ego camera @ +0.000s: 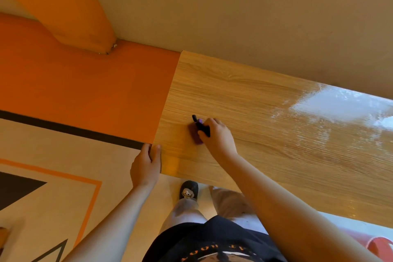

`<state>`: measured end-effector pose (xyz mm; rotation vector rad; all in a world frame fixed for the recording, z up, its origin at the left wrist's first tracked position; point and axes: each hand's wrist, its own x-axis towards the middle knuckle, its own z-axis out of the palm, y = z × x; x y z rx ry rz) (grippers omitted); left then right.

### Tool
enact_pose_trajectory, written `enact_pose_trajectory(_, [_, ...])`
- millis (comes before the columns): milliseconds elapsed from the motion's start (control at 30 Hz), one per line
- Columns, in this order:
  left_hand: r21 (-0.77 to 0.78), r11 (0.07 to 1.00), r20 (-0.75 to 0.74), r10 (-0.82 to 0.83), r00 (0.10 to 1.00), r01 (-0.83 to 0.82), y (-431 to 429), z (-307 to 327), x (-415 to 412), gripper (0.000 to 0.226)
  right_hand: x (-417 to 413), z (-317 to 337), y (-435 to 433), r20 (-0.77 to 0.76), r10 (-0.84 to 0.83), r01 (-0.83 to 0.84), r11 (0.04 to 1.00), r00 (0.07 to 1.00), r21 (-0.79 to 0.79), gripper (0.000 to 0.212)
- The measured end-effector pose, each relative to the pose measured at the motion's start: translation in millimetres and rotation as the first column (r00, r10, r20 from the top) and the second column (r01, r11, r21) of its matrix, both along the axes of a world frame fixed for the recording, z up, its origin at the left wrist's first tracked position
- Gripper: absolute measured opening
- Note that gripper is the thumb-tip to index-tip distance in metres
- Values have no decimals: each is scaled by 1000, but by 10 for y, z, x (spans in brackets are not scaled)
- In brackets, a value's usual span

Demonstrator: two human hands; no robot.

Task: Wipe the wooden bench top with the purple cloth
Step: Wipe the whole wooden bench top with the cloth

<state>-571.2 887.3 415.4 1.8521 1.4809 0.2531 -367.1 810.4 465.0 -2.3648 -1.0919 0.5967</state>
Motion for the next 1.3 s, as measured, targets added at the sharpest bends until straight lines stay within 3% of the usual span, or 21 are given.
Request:
enact_pose_trajectory(133, [35, 989, 10, 146, 989, -147, 77, 75, 240, 33, 674, 36, -194, 24, -228, 228, 974, 973, -12, 12])
enact_pose_trajectory(233, [51, 988, -47, 145, 988, -143, 223, 102, 516, 34, 1103, 66, -532, 53, -382, 385, 922, 922, -42, 10])
enact_pose_trajectory(333, [86, 992, -146, 106, 984, -94, 255, 82, 634, 37, 1172, 83, -753, 82, -406, 411, 909, 910, -70, 11])
enact_pose_trajectory(467, [100, 988, -165, 132, 977, -116, 216, 45, 585, 44, 765, 56, -688, 39, -263, 264, 963, 964, -43, 12])
enact_pose_trajectory(567, [98, 986, -147, 146, 978, -133, 227, 49, 592, 43, 411, 35, -446, 0, -4, 4, 1000, 1000, -22, 21])
enact_pose_trajectory(700, [109, 983, -155, 160, 975, -145, 230, 44, 606, 42, 421, 48, -116, 8, 288, -288, 957, 958, -30, 24])
enact_pose_trajectory(800, [116, 980, -160, 182, 970, -164, 235, 16, 599, 44, 937, 68, 18, 37, 258, -257, 966, 966, -24, 23])
enact_pose_trajectory(967, [166, 969, -196, 216, 956, -184, 245, -26, 605, 44, 2107, 86, 42, 156, -86, 94, 995, 984, -45, 20])
enact_pose_trajectory(1067, [187, 966, -200, 217, 955, -180, 246, -57, 596, 43, 2267, 32, 25, 209, -119, 137, 988, 971, -70, 21])
enact_pose_trajectory(1200, [185, 965, -226, 227, 947, -187, 256, -90, 590, 44, 1754, 18, 60, 179, 26, -20, 999, 983, -37, 26])
enact_pose_trajectory(1300, [190, 964, -228, 226, 947, -184, 254, -94, 595, 43, 1281, 45, 119, 104, 367, -369, 929, 924, -2, 27])
